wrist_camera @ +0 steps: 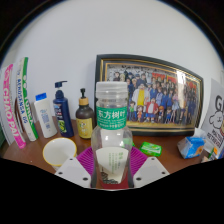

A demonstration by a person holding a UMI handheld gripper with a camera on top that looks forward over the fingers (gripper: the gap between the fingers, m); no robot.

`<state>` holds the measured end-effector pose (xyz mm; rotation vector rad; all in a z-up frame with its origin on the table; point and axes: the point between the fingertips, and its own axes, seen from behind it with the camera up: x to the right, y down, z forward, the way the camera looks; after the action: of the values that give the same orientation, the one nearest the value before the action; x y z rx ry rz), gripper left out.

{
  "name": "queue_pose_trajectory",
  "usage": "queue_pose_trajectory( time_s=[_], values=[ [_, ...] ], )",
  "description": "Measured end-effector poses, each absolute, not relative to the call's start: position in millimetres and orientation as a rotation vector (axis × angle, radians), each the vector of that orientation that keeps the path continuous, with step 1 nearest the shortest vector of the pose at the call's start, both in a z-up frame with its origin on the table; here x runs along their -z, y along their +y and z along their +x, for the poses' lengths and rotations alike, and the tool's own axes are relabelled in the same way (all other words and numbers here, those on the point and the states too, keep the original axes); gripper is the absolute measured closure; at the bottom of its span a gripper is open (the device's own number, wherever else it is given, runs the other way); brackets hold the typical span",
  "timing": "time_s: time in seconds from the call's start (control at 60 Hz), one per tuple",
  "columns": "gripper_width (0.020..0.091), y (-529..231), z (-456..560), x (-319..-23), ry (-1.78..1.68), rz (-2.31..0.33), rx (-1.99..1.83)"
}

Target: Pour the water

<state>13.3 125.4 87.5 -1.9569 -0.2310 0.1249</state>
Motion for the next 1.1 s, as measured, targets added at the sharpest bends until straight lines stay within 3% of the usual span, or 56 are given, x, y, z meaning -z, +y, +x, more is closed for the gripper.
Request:
queue_pose_trajectory(
  time_s=[0.183, 0.25, 0.433, 0.467, 0.517, 0.567, 0.65, 1.1],
  values=[
    [0.0661, 126.4, 29.1, -54.2, -0.198, -1.985, -0.099],
    [0.0659, 126.3, 29.7, -56.2, -0.174, -1.960, -0.120],
    [0.0541, 121.5, 32.6, -51.8, -0.143, -1.981, -0.105],
    [0.0465, 117.5, 32.4, -48.3, -0.134, -2.013, -0.105],
    [0.0235, 110.3, 29.9, -48.6, -0.113, -2.044, -0.127],
    [0.0273, 100.6, 28.0, -52.8, -0.087, -2.067, -0.138],
    [0.0239, 80.1, 33.7, -60.0, -0.055, -2.117, -0.091],
    [0.0250, -110.8, 8.5, -147.9, -0.005, -2.266, 0.041]
  ],
)
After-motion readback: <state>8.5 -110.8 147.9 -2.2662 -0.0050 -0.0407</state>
